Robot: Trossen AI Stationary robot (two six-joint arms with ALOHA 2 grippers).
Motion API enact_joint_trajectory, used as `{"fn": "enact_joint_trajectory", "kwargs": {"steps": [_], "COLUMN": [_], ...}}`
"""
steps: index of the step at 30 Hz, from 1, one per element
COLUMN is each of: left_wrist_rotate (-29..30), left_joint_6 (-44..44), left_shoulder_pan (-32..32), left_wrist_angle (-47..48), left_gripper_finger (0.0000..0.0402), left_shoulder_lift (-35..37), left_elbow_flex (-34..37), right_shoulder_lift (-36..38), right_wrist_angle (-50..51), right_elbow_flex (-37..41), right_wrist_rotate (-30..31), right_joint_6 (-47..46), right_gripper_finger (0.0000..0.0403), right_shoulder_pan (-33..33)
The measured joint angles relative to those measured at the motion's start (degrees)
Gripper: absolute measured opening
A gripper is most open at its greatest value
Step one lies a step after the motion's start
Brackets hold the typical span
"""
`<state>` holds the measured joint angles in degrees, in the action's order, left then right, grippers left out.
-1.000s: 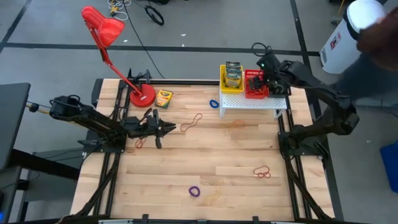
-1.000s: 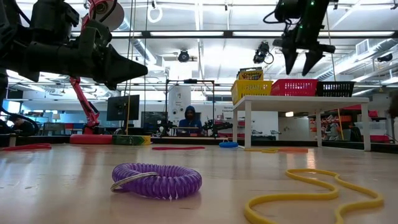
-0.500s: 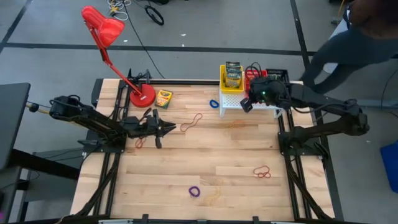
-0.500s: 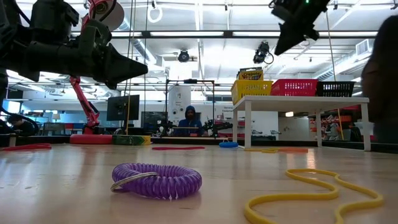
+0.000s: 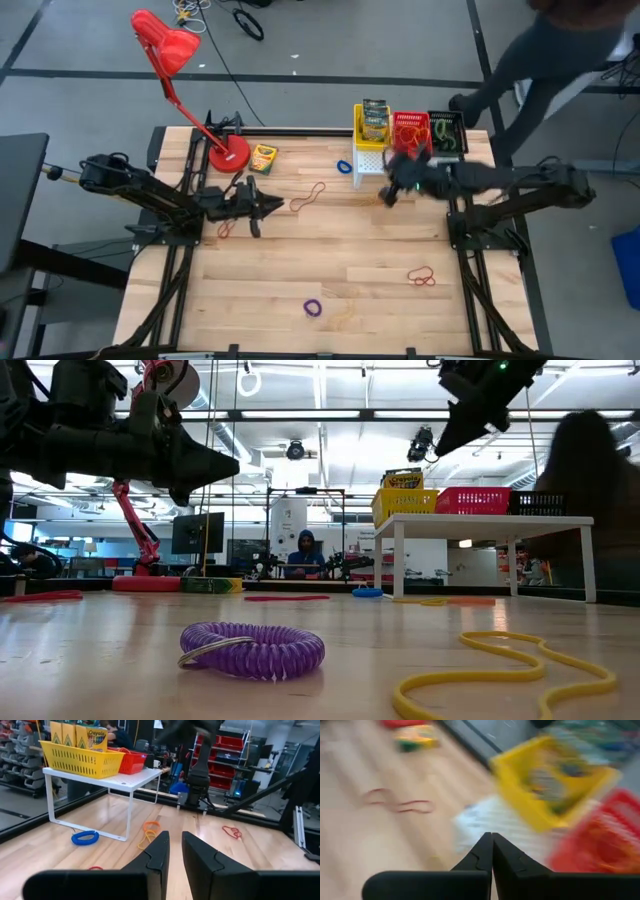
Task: Pick & Place Office Desk Supplies
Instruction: Put the red rubber band on the red basket
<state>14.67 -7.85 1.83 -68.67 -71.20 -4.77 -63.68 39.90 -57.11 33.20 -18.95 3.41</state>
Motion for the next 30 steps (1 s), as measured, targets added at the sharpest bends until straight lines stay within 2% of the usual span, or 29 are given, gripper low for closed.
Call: {"fn": "enact_joint_trajectory", "kwargs": {"steps": [4,7,10,13,16,23,27,30], "left_wrist_rotate": [-3.26,-6.36,-6.76,-5.57,-5.71,-6.86,-6.8,-6.81], "left_joint_6": [-0.2,0.37,1.85,2.99,3.42,3.3,3.4,4.04], "left_shoulder_pan": [-0.88,-0.58,0.57,2.07,3.51,6.81,7.23,7.25], "left_wrist_angle": [4.01,10.38,18.0,24.09,26.32,27.82,21.85,13.4], "left_gripper_finger": [0.0056,0.005,0.0033,0.0008,0.0006,0.0007,0.0015,0.0016], "left_shoulder_lift": [0.0,0.0,-0.02,-0.62,-2.28,-9.98,-17.01,-22.3], "left_elbow_flex": [-1.9,-4.94,-8.11,-10.98,-12.49,-15.33,-16.69,-16.88], "right_shoulder_lift": [0.05,-0.11,-0.08,-0.08,-0.08,-0.08,-0.08,-0.11], "right_wrist_angle": [-17.96,-33.79,-47.02,-55.8,-57.79,-58.13,-57.26,-47.72], "right_elbow_flex": [9.51,17.2,24.09,29.51,32.62,34.15,34.03,31.05], "right_wrist_rotate": [0.88,1.14,1.34,1.44,2.16,9.8,11.02,11.34], "right_joint_6": [2.36,2.96,3.34,3.4,2.87,1.34,0.15,-4.95], "right_gripper_finger": [0.0004,0.0011,0.0014,0.0011,0.0008,0.0008,0.0008,0.0011], "right_shoulder_pan": [-9.42,-14.49,-17.81,-20.16,-22.42,-28.72,-32.25,-34.79]}}
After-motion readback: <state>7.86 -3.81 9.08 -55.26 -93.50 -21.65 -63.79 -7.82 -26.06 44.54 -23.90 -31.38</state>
